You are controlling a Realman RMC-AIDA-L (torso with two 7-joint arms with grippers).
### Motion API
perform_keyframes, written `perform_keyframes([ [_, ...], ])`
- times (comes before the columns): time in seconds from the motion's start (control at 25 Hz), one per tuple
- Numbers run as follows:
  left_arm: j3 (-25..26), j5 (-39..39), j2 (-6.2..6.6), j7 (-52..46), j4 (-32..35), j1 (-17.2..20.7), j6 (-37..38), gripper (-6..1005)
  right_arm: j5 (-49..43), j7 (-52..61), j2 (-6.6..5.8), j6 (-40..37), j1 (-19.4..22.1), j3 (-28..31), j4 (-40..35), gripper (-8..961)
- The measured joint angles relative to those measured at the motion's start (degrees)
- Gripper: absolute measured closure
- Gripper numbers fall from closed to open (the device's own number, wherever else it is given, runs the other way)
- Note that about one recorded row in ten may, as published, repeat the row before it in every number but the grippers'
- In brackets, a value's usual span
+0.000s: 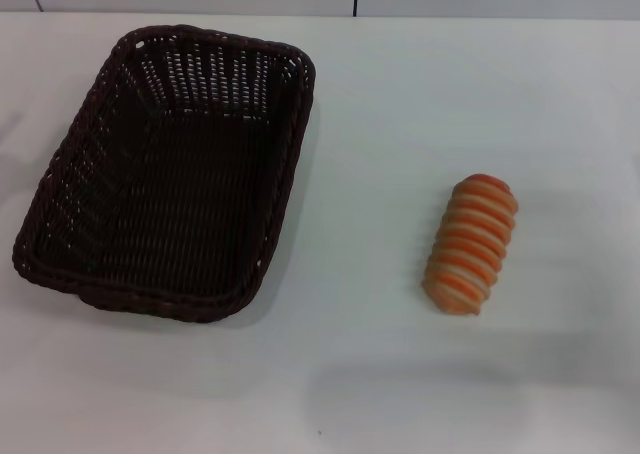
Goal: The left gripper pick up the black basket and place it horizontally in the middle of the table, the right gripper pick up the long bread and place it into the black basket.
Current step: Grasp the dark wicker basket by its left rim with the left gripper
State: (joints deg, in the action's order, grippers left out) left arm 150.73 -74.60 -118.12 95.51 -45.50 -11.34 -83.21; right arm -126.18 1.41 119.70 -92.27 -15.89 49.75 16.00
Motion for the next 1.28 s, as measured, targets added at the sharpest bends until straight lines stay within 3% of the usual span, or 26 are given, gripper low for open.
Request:
perform_keyframes([
  [0.04, 0.0, 0.0, 0.00, 0.0, 0.0, 0.0, 0.0, 195, 0.0, 0.0, 0.00, 0.0, 0.0, 0.0, 0.0, 303],
  [0.12, -3.0, -6.0, -0.38, -8.9, -8.8, 0.5, 3.2, 196, 0.0, 0.0, 0.00, 0.0, 0.0, 0.0, 0.1, 303],
  [0.2, -4.5, -7.3, -0.41, -11.7, -11.2, 0.8, 4.5, 197, 0.0, 0.0, 0.00, 0.0, 0.0, 0.0, 0.1, 303],
  [0.28, -11.4, -11.5, -0.32, -20.3, -19.9, 2.7, 10.2, 198, 0.1, 0.0, 0.00, 0.0, 0.0, 0.0, 0.2, 303],
  [0.4, -13.5, -13.3, -0.29, -23.0, -22.7, 3.4, 12.2, 199, 0.1, 0.0, 0.00, 0.0, 0.0, 0.0, 0.2, 303],
  [0.44, -16.3, -16.0, -0.28, -26.6, -26.4, 4.3, 14.6, 199, 0.1, 0.0, 0.00, 0.0, 0.0, 0.0, 0.2, 303],
  [0.48, -22.4, -24.0, -0.17, -35.8, -35.3, 5.8, 18.4, 199, 0.1, 0.0, 0.00, 0.0, 0.0, 0.0, 0.2, 302],
  [0.6, -24.8, -29.6, -0.14, -41.3, -39.8, 6.1, 19.1, 200, 0.1, -0.1, 0.00, 0.0, 0.0, 0.0, 0.2, 302],
  [0.8, -33.0, -47.4, -0.19, -57.8, -50.0, 5.7, 19.5, 202, 0.1, -0.1, 0.01, 0.0, 0.1, 0.0, 0.2, 302],
  [1.08, -40.1, -62.4, -0.26, -69.3, -51.9, 4.1, 21.0, 205, 0.1, -0.1, 0.00, 0.0, 0.1, 0.0, 0.2, 302],
  [1.28, -44.1, -67.5, -0.32, -73.8, -51.8, 4.1, 22.3, 207, 0.1, -0.1, -0.02, 0.0, -0.1, 0.0, 0.3, 303],
])
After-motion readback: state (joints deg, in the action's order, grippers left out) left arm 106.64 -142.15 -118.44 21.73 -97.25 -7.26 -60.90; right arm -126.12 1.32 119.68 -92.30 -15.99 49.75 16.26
